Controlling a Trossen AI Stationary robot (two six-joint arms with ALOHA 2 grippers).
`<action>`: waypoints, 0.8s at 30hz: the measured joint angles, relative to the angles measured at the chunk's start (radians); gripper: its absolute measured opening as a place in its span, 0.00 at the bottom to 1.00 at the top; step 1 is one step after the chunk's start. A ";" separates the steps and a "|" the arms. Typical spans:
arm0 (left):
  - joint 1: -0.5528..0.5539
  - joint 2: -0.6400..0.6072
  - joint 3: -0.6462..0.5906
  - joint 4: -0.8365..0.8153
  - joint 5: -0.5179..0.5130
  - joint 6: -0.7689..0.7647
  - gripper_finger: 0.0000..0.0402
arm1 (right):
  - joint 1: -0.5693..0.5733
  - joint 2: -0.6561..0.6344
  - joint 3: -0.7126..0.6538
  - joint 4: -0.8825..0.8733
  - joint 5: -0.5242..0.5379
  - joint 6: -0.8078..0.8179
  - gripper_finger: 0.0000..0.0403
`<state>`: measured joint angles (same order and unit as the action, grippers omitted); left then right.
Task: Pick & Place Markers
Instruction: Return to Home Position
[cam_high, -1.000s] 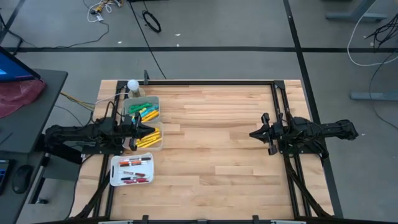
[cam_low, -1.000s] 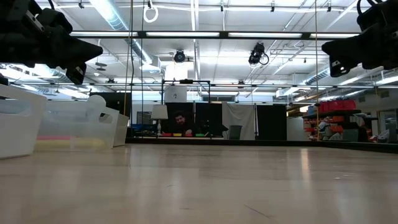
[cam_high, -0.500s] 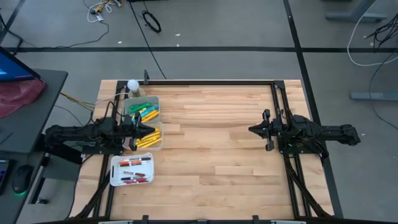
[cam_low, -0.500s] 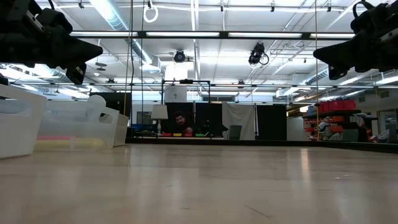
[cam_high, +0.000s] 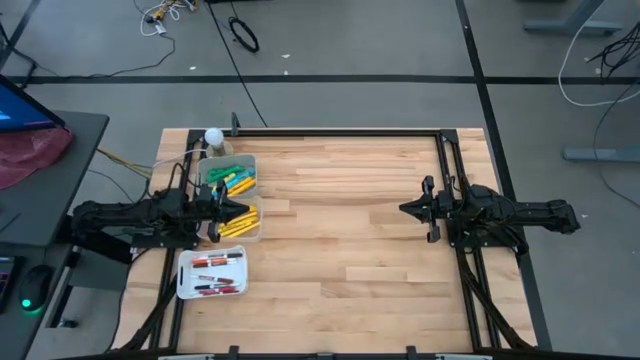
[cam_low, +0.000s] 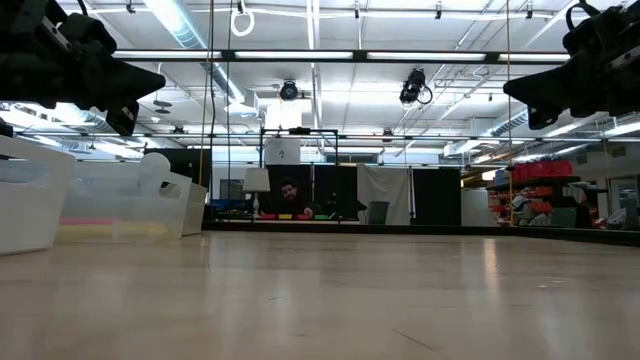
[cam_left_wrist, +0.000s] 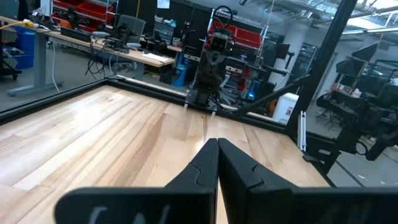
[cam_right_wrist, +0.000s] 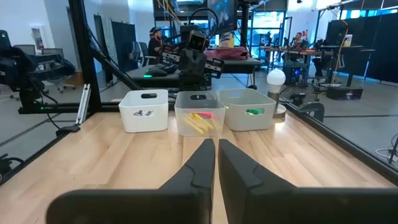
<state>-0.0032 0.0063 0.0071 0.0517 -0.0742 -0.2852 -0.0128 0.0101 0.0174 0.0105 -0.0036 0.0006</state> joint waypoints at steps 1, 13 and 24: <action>0.000 0.000 0.000 0.000 0.000 0.000 0.03 | 0.000 0.000 0.000 0.000 0.000 0.000 0.06; 0.000 0.001 0.001 -0.020 -0.002 0.099 0.03 | 0.000 0.000 0.000 0.000 0.000 0.001 0.06; -0.067 -0.005 0.002 -0.043 0.063 0.367 0.03 | 0.000 0.000 0.000 0.000 0.000 0.001 0.06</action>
<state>-0.0698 0.0015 0.0086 0.0086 -0.0109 0.0817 -0.0124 0.0105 0.0174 0.0109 -0.0040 0.0017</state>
